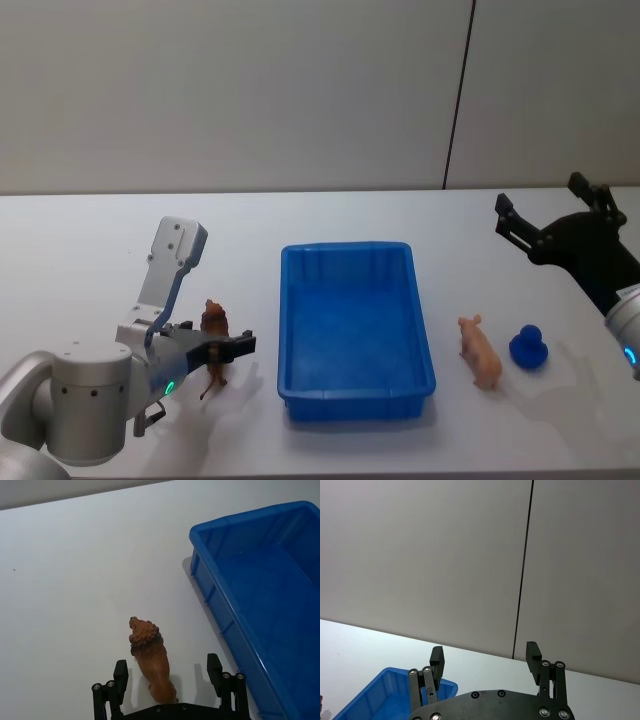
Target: Pick up the two dolls from the table and place them into the box.
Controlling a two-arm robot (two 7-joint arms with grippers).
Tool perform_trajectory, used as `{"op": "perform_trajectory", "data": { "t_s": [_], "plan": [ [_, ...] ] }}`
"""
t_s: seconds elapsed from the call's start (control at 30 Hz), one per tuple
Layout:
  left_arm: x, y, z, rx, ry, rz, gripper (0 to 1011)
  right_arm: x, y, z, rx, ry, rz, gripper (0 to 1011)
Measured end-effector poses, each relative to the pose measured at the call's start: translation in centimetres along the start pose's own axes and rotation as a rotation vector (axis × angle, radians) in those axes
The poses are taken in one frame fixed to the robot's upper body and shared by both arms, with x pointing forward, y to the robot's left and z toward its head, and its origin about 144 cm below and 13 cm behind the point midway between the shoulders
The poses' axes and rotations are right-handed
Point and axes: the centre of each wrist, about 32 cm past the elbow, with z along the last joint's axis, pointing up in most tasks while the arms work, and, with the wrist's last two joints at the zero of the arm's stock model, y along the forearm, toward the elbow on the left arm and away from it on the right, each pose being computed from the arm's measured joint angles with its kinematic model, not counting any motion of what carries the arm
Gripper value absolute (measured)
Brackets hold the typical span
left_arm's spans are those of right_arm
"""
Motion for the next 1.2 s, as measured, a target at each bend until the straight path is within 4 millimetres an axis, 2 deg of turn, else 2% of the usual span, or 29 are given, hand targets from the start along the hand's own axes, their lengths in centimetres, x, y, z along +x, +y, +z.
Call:
{"op": "perform_trajectory", "data": {
  "t_s": [0.3, 0.63, 0.87, 0.9, 1.0, 1.03, 1.2],
  "plan": [
    [0.1, -0.5, -0.6, 0.032, 0.005, -0.009, 994, 0.0, 0.0, 0.0, 0.000, 0.000, 0.000, 1001],
    [0.4, -1.4, -1.0, 0.061, -0.012, -0.007, 756, 0.0, 0.0, 0.0, 0.000, 0.000, 0.000, 1001],
    [0.7, -2.2, -1.1, 0.085, -0.036, 0.001, 530, 0.0, 0.0, 0.0, 0.000, 0.000, 0.000, 1001],
    [0.8, -2.3, -1.0, 0.089, -0.042, 0.005, 470, 0.0, 0.0, 0.0, 0.000, 0.000, 0.000, 1001],
    [0.9, -2.5, -1.0, 0.095, -0.052, 0.009, 412, 0.0, 0.0, 0.0, 0.000, 0.000, 0.000, 1001],
    [1.0, -2.6, -1.0, 0.098, -0.058, 0.012, 345, 0.0, 0.0, 0.0, 0.000, 0.000, 0.000, 1001],
    [1.2, -2.7, -0.8, 0.098, -0.080, 0.021, 317, 0.0, 0.0, 0.0, 0.000, 0.000, 0.000, 1001]
  ]
}}
